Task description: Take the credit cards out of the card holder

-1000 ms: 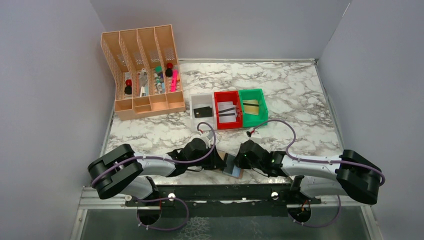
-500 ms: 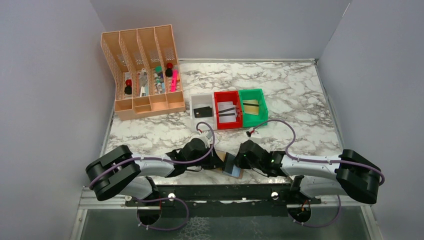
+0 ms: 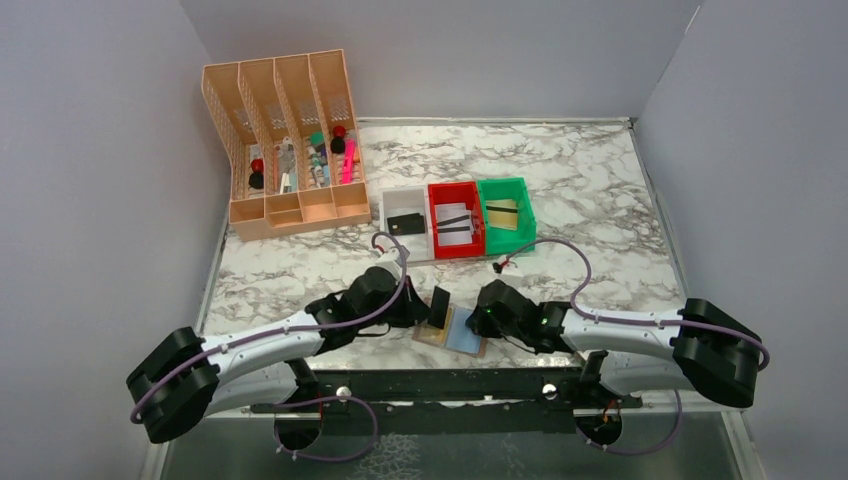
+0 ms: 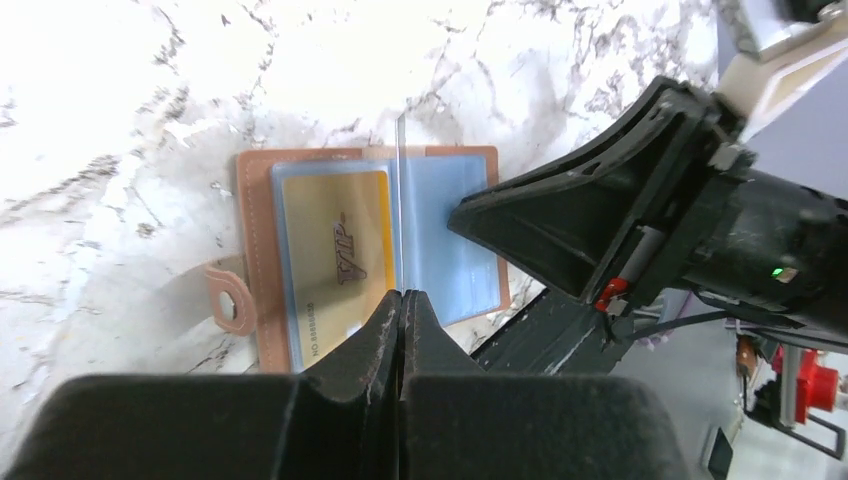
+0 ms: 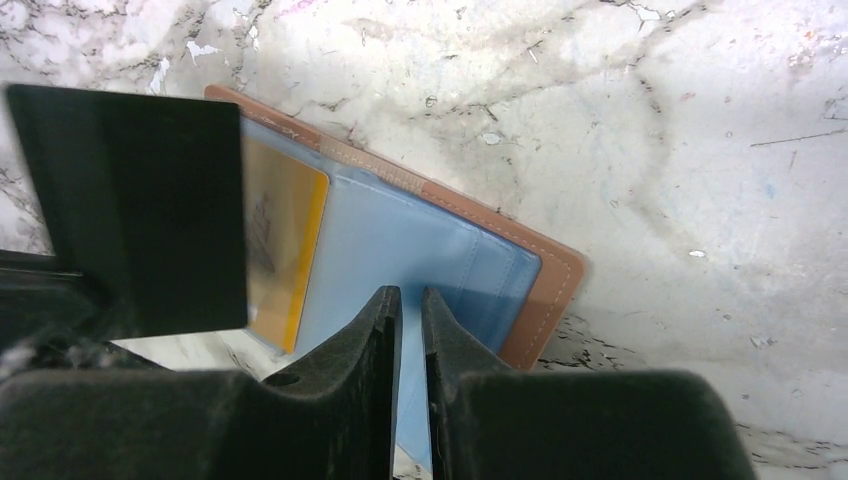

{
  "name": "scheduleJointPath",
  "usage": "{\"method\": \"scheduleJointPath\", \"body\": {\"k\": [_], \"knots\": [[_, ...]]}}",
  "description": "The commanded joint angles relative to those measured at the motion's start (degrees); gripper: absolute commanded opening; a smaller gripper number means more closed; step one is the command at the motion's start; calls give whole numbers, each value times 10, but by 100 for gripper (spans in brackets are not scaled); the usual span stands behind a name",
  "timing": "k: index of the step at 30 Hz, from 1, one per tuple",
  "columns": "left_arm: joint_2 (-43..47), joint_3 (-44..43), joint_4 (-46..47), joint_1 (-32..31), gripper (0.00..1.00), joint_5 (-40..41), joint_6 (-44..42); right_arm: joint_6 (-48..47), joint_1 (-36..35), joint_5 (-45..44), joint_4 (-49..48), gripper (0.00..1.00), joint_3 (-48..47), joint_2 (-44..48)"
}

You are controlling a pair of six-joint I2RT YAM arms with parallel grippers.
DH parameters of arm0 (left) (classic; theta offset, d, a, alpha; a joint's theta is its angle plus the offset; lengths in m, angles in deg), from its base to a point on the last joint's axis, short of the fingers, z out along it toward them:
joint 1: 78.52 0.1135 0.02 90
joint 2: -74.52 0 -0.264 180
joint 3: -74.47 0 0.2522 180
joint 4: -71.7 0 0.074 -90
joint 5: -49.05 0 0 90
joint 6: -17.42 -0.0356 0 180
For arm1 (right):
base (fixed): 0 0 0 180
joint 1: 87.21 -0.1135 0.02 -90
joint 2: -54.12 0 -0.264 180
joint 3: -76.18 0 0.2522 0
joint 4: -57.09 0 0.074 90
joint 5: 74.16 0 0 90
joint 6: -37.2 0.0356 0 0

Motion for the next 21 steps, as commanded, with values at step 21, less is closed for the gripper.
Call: {"method": "scheduleJointPath", "body": {"k": [21], "knots": [[199, 9, -70, 7, 0, 65, -14, -174, 29, 159, -111, 59, -27, 125]]}}
